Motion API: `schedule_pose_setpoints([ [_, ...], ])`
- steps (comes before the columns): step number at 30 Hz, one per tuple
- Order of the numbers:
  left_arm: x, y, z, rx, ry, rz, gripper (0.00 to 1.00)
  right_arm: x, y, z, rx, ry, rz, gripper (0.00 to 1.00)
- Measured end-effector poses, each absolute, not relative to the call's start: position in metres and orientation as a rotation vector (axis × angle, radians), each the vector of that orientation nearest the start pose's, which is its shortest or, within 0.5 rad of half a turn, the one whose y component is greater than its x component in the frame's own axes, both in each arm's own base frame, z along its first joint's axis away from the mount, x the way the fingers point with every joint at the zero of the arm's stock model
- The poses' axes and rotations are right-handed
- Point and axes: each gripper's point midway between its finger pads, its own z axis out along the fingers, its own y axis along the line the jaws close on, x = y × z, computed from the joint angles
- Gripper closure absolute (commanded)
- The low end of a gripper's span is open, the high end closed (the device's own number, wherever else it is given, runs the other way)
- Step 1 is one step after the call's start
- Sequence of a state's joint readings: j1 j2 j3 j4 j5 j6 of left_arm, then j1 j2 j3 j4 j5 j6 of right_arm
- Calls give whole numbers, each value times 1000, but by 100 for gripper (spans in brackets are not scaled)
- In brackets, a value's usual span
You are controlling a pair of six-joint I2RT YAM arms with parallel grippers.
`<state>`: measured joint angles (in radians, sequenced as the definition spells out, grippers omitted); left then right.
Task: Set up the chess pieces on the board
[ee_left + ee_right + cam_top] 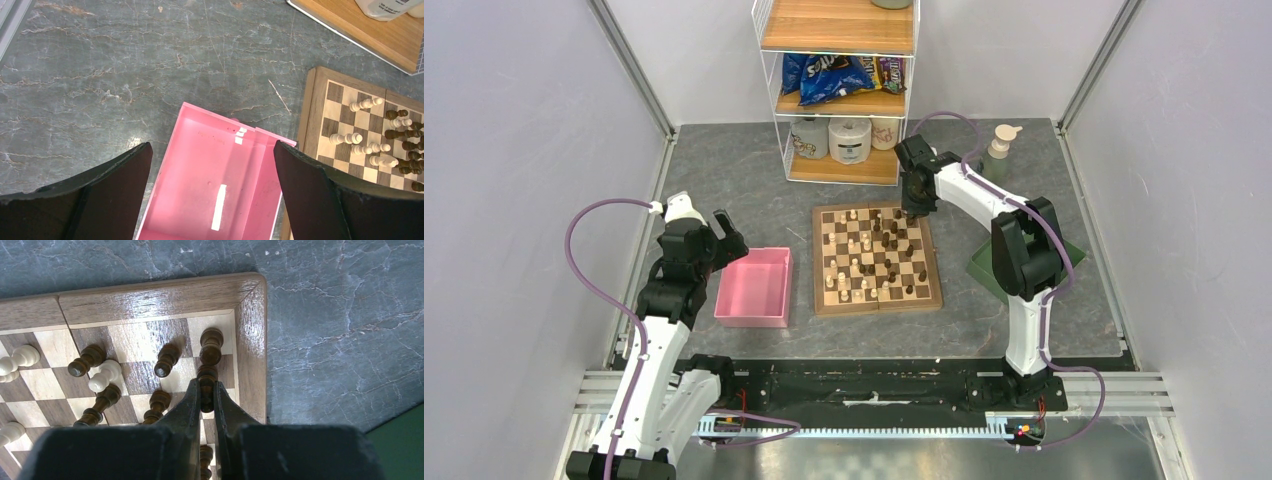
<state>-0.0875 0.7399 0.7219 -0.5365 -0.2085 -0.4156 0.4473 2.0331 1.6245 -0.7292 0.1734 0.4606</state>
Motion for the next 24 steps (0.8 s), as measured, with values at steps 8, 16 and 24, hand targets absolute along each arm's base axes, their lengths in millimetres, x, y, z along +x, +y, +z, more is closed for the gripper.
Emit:
schedule_pose_setpoints([
  [8,264,-3,183,-466,2061,-79,1,419,184,65,73,2670,26,87],
  [16,264,-3,183,-466,2061,-79,1,419,184,65,75,2670,24,63],
  [24,264,-3,184,-466,2061,-79,1,419,183,73,63,2655,26,55],
])
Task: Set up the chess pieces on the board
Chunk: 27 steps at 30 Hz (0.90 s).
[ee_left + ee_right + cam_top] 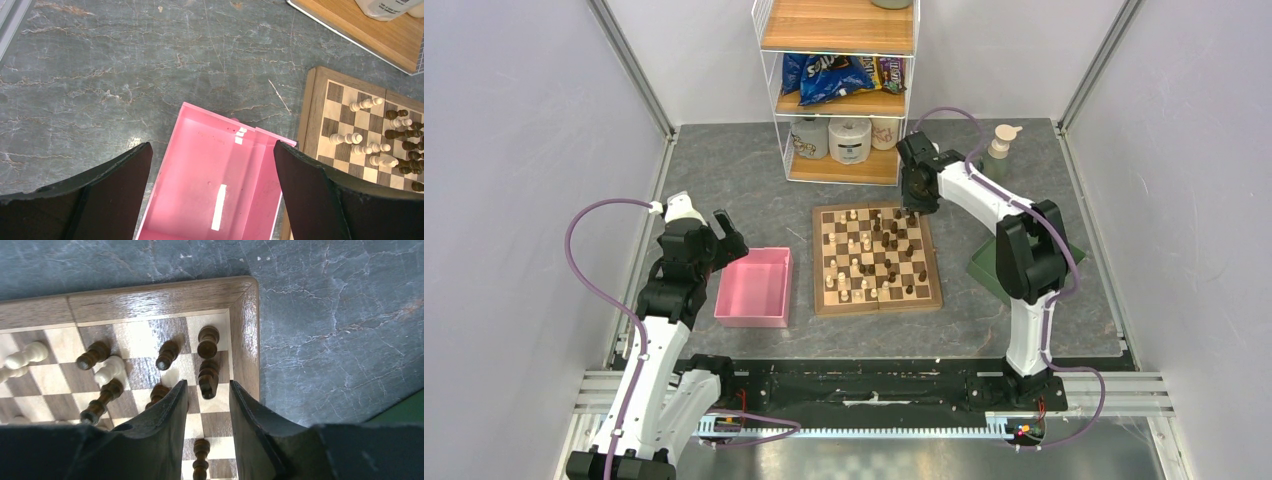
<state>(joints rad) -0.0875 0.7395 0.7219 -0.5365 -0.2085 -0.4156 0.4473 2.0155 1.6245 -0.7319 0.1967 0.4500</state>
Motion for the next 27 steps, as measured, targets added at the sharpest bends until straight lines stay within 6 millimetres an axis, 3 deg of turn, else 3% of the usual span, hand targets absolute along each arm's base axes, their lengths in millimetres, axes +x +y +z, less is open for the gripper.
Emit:
schedule_pose_setpoints([
  [7,264,-3,184,-466,2061,-79,1,417,191,117,53,2578,129,54],
  [11,264,-3,184,-466,2061,-79,1,410,207,138,22,2542,203,53],
  [19,263,-3,184,-466,2061,-79,1,389,263,133,-114,2562,299,53],
  [22,264,-3,184,-466,2060,-79,1,387,265,127,-113,2573,281,53],
  [27,263,-3,184,-466,2060,-79,1,394,250,126,-75,2561,200,55],
])
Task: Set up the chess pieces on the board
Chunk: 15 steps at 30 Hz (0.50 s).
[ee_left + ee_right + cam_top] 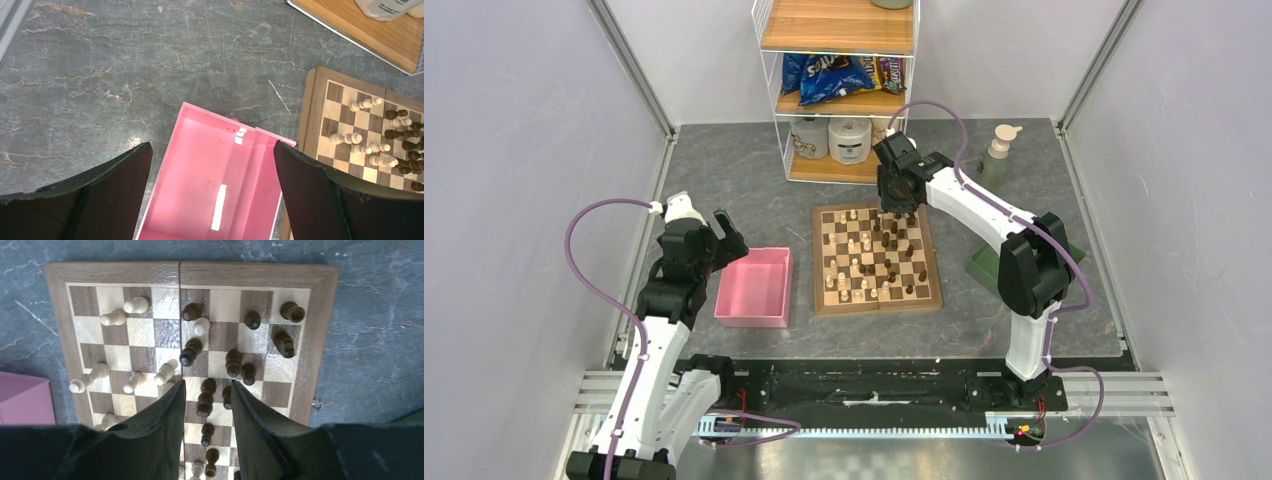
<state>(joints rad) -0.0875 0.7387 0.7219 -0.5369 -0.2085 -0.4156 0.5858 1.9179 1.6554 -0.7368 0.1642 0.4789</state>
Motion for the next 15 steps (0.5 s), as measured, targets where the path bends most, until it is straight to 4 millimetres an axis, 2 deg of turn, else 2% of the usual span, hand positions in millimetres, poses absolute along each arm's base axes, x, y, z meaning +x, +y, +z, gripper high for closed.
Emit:
schedule_pose_setpoints([
  [8,263,-3,184,-466,2060,-79,1,397,233,121,-35,2586,155,56],
  [15,263,-3,184,-466,2060,-79,1,393,233,92,-45,2670,127,59],
])
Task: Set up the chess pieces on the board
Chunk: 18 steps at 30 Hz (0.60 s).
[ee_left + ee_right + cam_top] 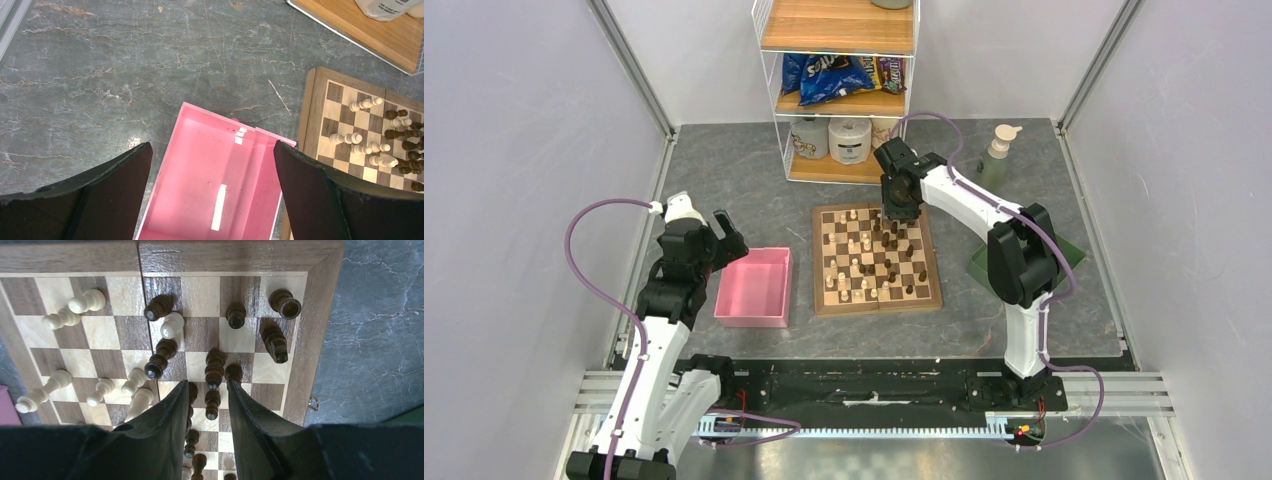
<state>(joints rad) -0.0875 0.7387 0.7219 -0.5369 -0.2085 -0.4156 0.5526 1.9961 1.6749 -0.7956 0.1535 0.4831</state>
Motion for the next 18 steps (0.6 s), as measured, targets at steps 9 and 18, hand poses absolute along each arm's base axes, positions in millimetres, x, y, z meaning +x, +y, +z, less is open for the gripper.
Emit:
schedule_pose_setpoints([
  [9,264,-3,184,-465,2060,-79,1,390,232,81,-52,2705,104,64],
  [18,263,-3,184,-466,2059,-79,1,394,232,72,-57,2721,88,78],
])
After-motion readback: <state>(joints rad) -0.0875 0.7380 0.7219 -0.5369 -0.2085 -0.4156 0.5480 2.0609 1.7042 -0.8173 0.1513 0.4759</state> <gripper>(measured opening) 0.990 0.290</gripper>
